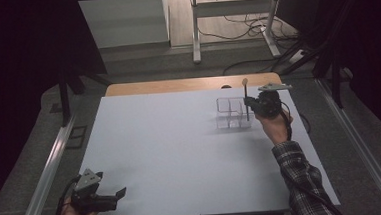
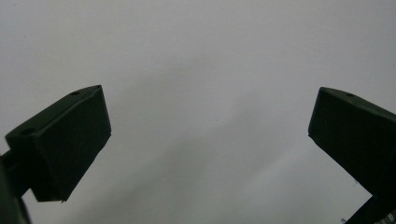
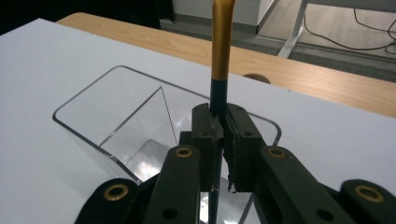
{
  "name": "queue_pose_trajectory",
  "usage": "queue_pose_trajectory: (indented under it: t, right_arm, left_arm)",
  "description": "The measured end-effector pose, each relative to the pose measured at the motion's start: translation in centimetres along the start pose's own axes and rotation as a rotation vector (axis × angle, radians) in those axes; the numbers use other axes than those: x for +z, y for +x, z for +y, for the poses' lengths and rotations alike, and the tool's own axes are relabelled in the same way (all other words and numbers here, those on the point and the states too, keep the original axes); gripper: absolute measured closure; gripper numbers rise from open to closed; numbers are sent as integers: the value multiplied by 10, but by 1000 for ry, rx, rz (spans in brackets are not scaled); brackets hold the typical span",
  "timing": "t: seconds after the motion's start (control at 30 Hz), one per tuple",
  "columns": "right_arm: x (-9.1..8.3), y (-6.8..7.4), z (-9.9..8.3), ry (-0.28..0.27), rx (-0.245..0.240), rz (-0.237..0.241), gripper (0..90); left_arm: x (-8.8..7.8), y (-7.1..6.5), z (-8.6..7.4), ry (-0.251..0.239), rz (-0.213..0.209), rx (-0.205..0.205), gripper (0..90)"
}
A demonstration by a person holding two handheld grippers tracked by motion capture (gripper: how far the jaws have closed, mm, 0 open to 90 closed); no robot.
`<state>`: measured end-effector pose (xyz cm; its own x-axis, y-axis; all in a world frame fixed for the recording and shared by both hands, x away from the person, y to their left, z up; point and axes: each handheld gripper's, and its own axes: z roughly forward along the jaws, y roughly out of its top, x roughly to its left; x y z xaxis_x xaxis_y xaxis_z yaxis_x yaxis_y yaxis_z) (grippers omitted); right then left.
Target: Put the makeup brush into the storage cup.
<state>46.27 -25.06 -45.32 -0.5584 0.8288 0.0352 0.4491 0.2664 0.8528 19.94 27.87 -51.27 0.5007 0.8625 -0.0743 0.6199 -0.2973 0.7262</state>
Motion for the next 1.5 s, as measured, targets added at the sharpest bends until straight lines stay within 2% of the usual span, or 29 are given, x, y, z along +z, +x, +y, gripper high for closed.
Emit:
queue_pose_trajectory:
  t: [0.07, 0.23, 0.37, 0.43, 0.7, 0.87, 1.1, 1.5]
  right_arm:
    - [1, 0, -1, 11, 6, 6, 814]
    - [-2, 2, 2, 13, 23, 37, 574]
    - [-6, 4, 6, 7, 5, 17, 433]
    - [-7, 4, 7, 4, 0, 9, 387]
    - [-10, 7, 10, 5, 3, 34, 220]
    - [-10, 12, 11, 31, -2, 32, 158]
    - [-14, 19, 11, 39, -12, 58, 111]
    - [-23, 25, 4, 72, -6, 73, 60]
  left_arm:
    - [0, 0, 0, 2, 2, 1, 0]
    - [0, 0, 0, 3, 3, 1, 0]
    - [-1, 0, 0, -3, 6, -6, 0]
    - [-1, 1, 0, -5, 8, -7, 0]
    - [-1, 0, 0, -5, 6, -5, 0]
    - [0, 0, 0, -3, 4, -5, 0]
    - [-1, 1, 0, -5, 8, -10, 0]
    - [-1, 1, 0, -8, 7, -9, 0]
